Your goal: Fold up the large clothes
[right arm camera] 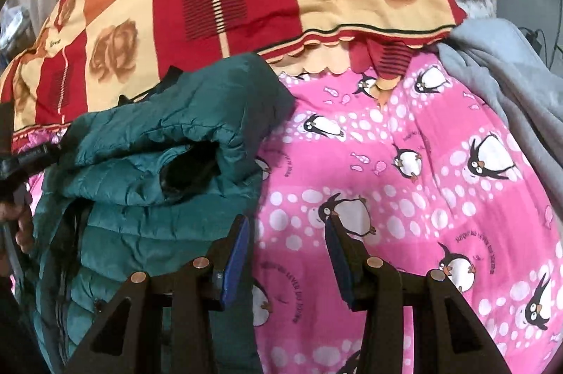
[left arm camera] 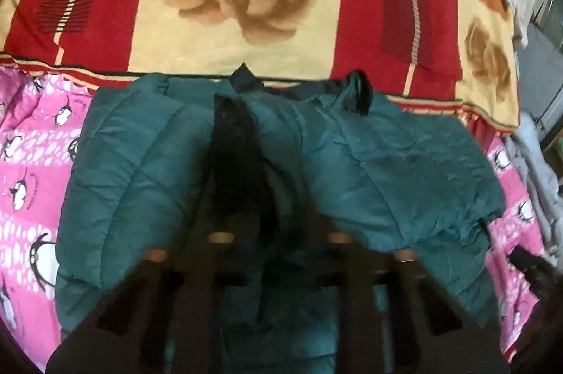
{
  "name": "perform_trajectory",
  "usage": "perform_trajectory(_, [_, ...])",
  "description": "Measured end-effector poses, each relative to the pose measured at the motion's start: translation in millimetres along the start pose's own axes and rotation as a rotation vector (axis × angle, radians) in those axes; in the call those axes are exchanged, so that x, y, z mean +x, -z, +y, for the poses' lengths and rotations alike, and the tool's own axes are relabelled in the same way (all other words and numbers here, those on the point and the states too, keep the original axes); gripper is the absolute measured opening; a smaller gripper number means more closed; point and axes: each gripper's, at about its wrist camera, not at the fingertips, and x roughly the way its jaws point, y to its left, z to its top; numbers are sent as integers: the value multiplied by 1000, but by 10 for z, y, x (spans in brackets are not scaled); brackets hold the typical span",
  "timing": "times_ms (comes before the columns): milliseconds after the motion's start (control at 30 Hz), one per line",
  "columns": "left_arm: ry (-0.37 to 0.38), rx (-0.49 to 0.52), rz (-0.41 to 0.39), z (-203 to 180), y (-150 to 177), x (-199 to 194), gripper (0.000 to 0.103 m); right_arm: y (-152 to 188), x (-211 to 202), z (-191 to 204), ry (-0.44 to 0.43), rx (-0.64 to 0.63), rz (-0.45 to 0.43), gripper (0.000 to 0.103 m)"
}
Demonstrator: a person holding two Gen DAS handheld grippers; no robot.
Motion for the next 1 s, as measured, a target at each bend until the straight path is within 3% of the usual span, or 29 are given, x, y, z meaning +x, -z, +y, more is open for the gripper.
perform_trajectory(67, [-5,24,-45,-59,-9,-139,11,1,-12,-9,4,9,-7,43])
perform_trajectory(200, [67,0,-161,-3,-125,-615,11,7,9,3,13,13,-3,43])
perform_trajectory(400, [86,-61,-298,385,-220,-1186,11,39,76,87,22,-3,18,43])
perform_trajectory(467, [66,-79,-275,534,-158,-1129,11,47,97,119,29,-14,22,43])
perform_trajectory(633, [33,-121,-106,798,96,-658,12,9,130,157,81,-33,11,43])
perform_trajectory(700, [33,-135,-115,836,127,-665,13,-70,129,111,77,-8,-13,43])
perform_trajectory(833, [-60,-148,-271,830,55,-988,18,-390,157,124,64,-17,-109,42])
perform_trajectory(900, [-110,-179,-342,824,12,-1107,33,-566,203,252,19,-35,-149,41])
perform_trajectory(933, [-125,-190,-366,818,-12,-1137,45,-623,231,324,3,-52,-161,40])
perform_trajectory(1000, [-140,-146,-372,662,-84,-1086,48,-751,364,502,-22,-89,-166,38])
